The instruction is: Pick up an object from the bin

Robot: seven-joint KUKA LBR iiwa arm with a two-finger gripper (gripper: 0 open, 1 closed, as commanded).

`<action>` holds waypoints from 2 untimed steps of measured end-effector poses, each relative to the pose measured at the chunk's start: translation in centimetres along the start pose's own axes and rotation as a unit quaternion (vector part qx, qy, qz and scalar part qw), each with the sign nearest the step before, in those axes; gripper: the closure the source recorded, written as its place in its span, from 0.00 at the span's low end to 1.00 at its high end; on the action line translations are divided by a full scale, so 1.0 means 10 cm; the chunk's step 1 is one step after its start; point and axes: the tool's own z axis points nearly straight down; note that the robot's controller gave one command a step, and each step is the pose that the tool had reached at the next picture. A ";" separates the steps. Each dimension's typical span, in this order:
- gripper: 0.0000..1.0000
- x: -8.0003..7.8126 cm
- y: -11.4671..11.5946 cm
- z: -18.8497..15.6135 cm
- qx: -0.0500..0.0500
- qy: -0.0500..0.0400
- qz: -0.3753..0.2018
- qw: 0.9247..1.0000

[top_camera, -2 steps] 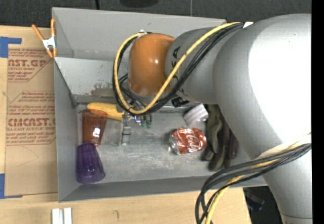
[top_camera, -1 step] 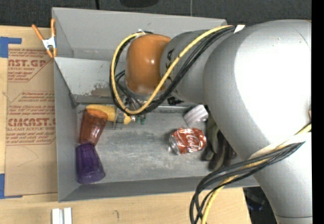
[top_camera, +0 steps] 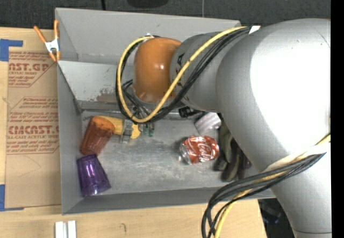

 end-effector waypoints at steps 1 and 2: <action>1.00 -0.13 0.00 -0.12 0.004 0.008 -0.022 1.000; 1.00 -0.03 0.02 -1.24 0.003 0.008 -0.001 1.000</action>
Offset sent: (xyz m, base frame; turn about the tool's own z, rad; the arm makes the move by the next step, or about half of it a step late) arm 0.0001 0.0000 0.1213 -0.0001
